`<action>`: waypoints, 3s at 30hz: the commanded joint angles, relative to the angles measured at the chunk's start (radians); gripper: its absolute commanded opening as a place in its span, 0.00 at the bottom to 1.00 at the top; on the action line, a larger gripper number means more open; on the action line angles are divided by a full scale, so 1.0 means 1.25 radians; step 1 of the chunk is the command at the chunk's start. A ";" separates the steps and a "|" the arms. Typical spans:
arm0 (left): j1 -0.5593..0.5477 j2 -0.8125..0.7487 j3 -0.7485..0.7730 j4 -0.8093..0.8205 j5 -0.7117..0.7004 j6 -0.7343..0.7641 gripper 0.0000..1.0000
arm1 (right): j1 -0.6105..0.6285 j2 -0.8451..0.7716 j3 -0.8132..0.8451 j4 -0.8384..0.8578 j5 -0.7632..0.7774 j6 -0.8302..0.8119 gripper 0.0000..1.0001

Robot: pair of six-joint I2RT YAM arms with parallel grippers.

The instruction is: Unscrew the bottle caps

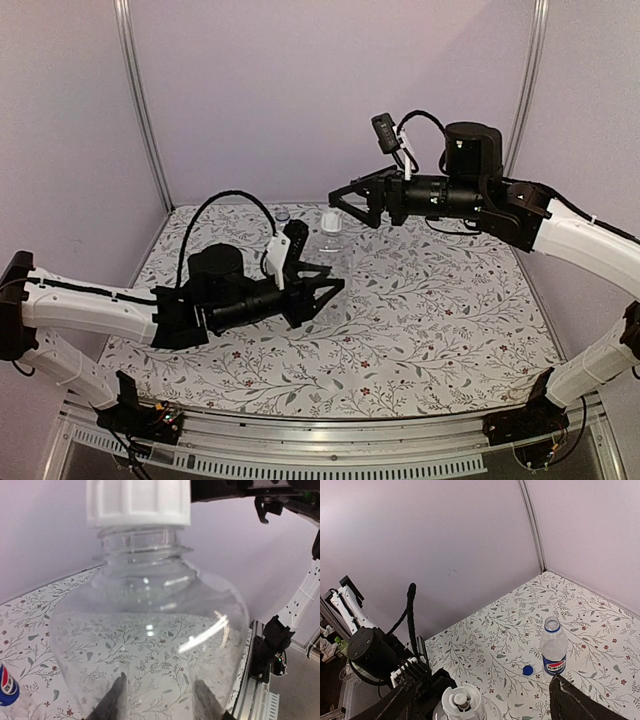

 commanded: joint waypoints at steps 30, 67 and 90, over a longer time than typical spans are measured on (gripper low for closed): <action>-0.020 0.004 0.028 -0.045 -0.145 0.018 0.38 | 0.054 0.099 0.047 -0.024 0.032 0.010 0.10; 0.059 -0.069 -0.072 0.104 0.457 0.078 0.39 | -0.002 0.068 0.047 -0.056 -0.473 -0.268 0.42; 0.017 0.039 0.018 0.096 -0.084 0.171 0.39 | 0.018 0.006 0.028 -0.006 0.096 -0.056 0.88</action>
